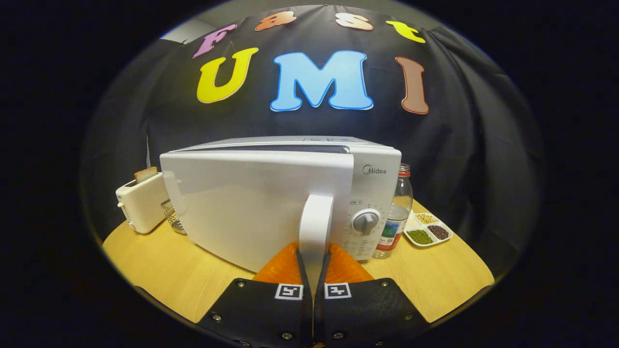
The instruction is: Open the microwave, put the food inside, and close the microwave door.
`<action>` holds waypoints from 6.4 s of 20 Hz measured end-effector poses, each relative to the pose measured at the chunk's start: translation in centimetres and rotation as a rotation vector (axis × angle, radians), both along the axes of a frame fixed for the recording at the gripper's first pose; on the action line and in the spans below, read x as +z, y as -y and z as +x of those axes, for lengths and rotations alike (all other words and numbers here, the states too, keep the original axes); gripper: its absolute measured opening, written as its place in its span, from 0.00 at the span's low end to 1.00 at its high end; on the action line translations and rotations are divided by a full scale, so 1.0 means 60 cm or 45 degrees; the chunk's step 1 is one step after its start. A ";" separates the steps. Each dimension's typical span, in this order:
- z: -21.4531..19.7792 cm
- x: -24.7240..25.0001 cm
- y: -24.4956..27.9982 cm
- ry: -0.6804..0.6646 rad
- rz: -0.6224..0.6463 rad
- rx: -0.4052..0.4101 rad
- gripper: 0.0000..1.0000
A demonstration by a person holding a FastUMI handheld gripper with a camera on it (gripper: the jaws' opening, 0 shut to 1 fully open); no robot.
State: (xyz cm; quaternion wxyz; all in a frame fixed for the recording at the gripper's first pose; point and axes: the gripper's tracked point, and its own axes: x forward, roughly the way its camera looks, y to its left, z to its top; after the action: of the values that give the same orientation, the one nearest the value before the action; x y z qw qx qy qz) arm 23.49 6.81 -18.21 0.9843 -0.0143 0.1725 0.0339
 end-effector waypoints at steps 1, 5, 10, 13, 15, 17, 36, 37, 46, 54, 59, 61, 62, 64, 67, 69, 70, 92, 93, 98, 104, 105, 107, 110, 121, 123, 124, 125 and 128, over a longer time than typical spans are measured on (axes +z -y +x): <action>-0.014 -0.001 -0.006 -0.015 0.003 0.008 0.02; -0.073 0.000 -0.034 -0.052 0.024 0.039 0.05; -0.140 -0.001 -0.078 -0.073 0.043 0.074 0.16; -0.175 -0.004 -0.106 -0.092 0.029 0.099 0.20; -0.202 -0.016 -0.127 -0.130 0.018 0.121 0.22; -0.224 -0.023 -0.150 -0.146 0.013 0.146 0.25; -0.433 -0.058 -0.449 -0.229 -0.037 0.635 0.25; -0.446 -0.048 -0.469 -0.228 0.001 0.702 0.25; -0.538 0.105 -0.416 -0.145 0.250 1.042 0.98; -0.470 0.071 -0.187 -0.126 0.102 0.777 0.98; -0.434 0.006 -0.088 -0.208 0.005 0.672 0.98; -0.425 -0.028 -0.067 -0.260 -0.035 0.655 0.98; -0.427 -0.046 -0.062 -0.291 -0.036 0.656 0.98; -0.431 -0.079 -0.054 -0.355 -0.033 0.655 0.98; -0.436 -0.126 -0.045 -0.440 -0.042 0.647 0.98; -0.441 -0.155 -0.039 -0.501 -0.050 0.637 0.98; -0.442 -0.168 -0.036 -0.525 -0.056 0.627 0.98; -0.431 -0.211 -0.031 -0.655 -0.072 0.539 0.44; -0.421 -0.195 -0.031 -0.632 -0.054 0.518 0.44; -0.351 -0.115 -0.051 -0.500 0.017 0.458 0.44; -0.244 -0.043 -0.099 -0.344 0.076 0.398 0.44; -0.223 -0.031 -0.107 -0.313 0.073 0.384 0.44; -0.181 -0.013 -0.124 -0.249 0.076 0.360 0.44; -0.117 0.008 -0.152 -0.163 0.105 0.326 0.44; 0.073 -0.002 -0.210 0.028 0.328 0.102 0.44; 0.103 -0.017 -0.215 0.034 0.384 0.051 0.48; 0.116 -0.024 -0.217 0.040 0.411 0.022 0.49; 0.131 -0.031 -0.222 0.042 0.446 0.000 0.49; 0.168 -0.051 -0.235 0.048 0.567 -0.066 0.49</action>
State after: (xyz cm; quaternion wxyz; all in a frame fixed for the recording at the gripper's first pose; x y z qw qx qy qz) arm 33.58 20.92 -21.27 0.9668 0.2071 0.1427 0.0455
